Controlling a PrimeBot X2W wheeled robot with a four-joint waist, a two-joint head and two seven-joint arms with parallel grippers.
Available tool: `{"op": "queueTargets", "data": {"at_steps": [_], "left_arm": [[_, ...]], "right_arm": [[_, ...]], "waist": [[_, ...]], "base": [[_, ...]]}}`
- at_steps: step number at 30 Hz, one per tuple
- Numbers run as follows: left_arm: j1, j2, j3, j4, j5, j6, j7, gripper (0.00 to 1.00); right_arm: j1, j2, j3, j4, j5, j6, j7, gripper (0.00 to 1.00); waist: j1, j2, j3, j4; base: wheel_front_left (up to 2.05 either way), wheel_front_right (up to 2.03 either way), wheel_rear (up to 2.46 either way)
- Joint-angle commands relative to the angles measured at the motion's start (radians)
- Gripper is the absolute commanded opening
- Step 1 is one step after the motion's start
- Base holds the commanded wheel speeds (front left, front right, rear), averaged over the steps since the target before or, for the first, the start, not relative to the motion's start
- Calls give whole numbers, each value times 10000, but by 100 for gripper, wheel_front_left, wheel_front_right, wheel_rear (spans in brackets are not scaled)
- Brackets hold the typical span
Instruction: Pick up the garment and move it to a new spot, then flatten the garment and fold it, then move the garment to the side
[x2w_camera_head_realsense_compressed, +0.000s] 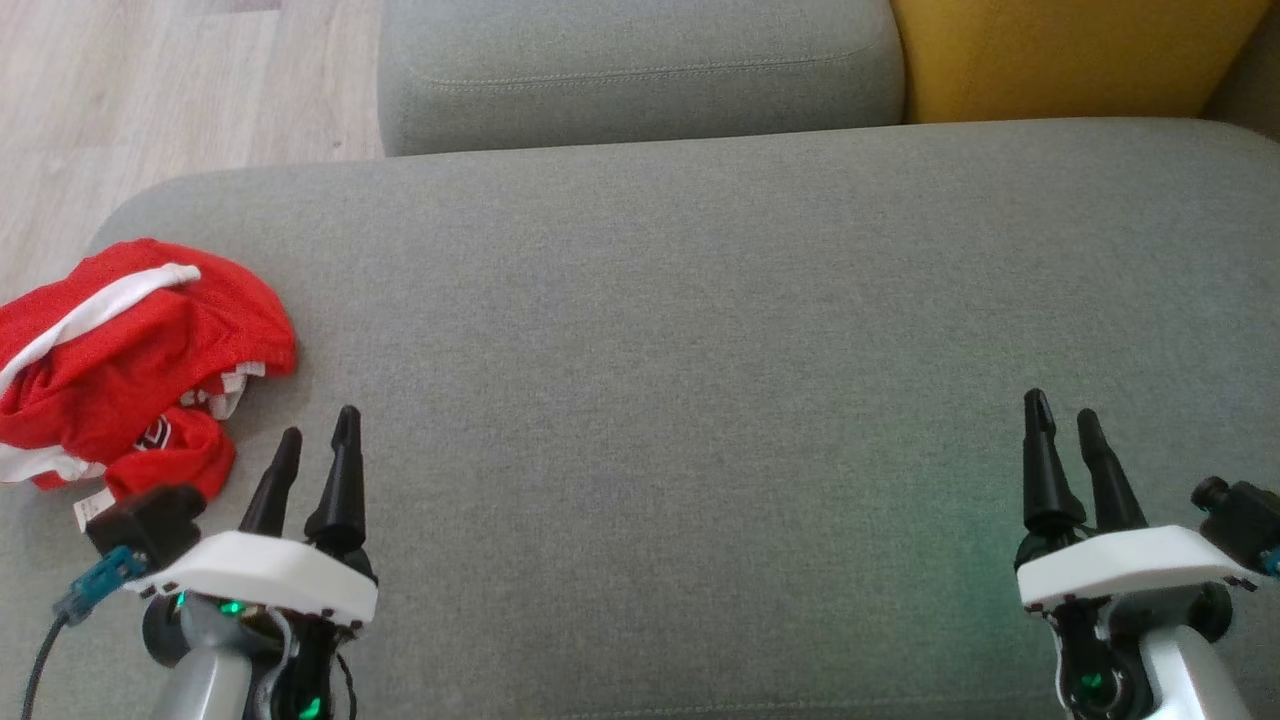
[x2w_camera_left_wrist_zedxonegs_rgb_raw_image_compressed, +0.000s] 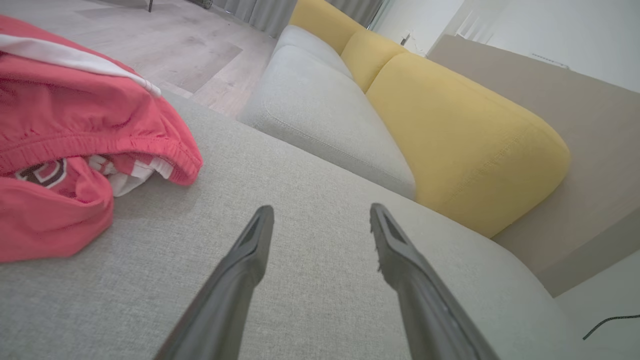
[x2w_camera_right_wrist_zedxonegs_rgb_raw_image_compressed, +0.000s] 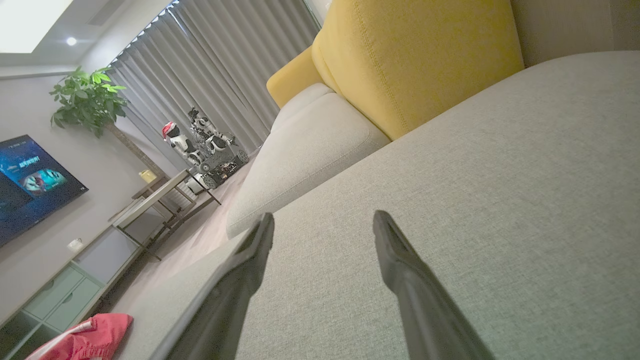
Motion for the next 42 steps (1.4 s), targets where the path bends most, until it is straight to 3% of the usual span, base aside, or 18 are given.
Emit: {"op": "queueTargets", "data": {"at_steps": [1, 14, 42], "left_arm": [[-417, 256, 138, -415, 284, 52, -132, 100], [-384, 509, -274, -425, 1610, 462, -511, 100], [-383, 583, -541, -126, 4382, 618, -1329, 100]], "right_arm": [[-349, -162, 124, -317, -315, -4, -148, 100], [-248, -60, 112, -286, -2005, -5, -531, 100], [-219, 144, 27, -28, -5429, -7, -1183, 100]], "waist": [[0, -1, -3, 6], [0, -1, -42, 20], [0, -1, -38, -8]], "base": [[0, 0, 0], [0, 0, 0], [0, 0, 0]]}}
